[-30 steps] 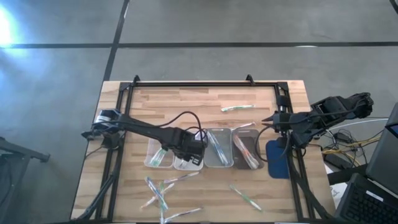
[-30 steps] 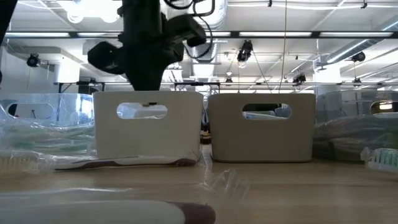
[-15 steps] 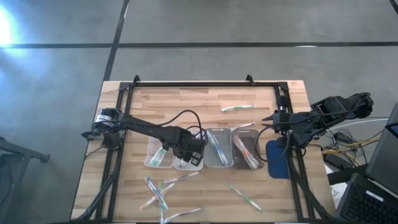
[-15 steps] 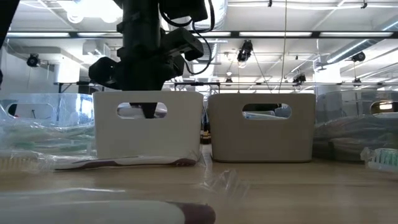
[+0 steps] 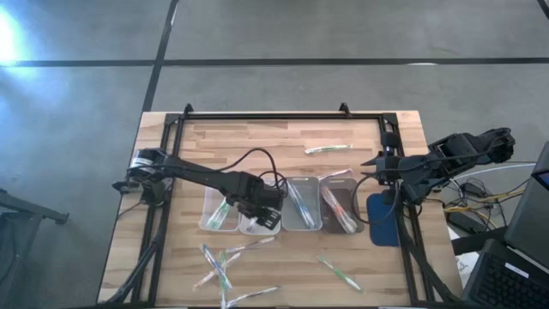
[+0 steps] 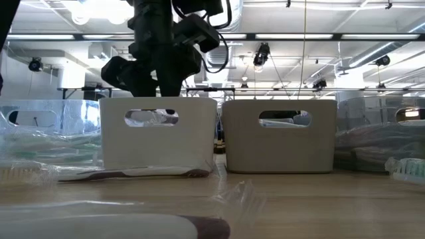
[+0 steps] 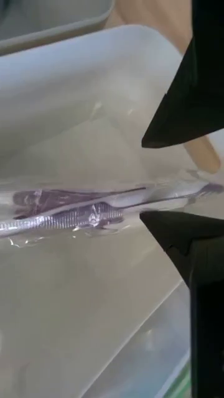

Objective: Pick & Place Toothbrushes
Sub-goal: Put the purple toothbrush into the white bin, then put the green toothbrush into the transparent bin

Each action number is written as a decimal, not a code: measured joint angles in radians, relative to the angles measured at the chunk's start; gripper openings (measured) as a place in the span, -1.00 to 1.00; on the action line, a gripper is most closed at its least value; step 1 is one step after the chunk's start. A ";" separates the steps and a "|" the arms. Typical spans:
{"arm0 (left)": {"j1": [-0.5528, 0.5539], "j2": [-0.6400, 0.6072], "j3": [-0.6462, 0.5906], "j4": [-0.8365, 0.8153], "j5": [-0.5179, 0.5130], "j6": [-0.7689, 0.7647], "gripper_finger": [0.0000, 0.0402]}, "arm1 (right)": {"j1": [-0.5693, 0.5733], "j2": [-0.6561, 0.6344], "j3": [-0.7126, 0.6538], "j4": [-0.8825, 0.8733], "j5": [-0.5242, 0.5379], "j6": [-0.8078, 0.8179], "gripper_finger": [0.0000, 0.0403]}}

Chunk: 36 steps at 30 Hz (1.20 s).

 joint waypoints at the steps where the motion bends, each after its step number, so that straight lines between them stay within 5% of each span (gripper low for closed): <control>1: 0.000 -0.003 0.000 -0.003 0.009 0.005 -0.09 | 0.000 0.000 0.000 0.000 0.000 0.000 -0.52; 12: 0.000 -0.004 0.062 -0.094 0.012 0.041 -0.05 | -0.003 0.034 -0.002 0.004 0.044 -0.028 -0.46; 16: -0.022 -0.029 0.086 -0.091 -0.175 0.115 -0.06 | -0.024 0.064 -0.007 0.001 0.202 -0.057 -0.51; 21: -0.067 -0.098 0.086 -0.086 -0.371 0.171 -0.06 | -0.120 0.085 -0.007 0.034 0.191 -0.129 -0.59; 27: -0.149 -0.204 0.062 -0.068 -0.658 0.192 -0.06 | -0.328 0.097 -0.018 0.114 0.039 -0.230 -0.61; 36: -0.261 -0.316 -0.041 0.077 -1.074 0.310 -0.06 | -0.711 0.179 -0.060 0.233 -0.366 -0.415 -0.46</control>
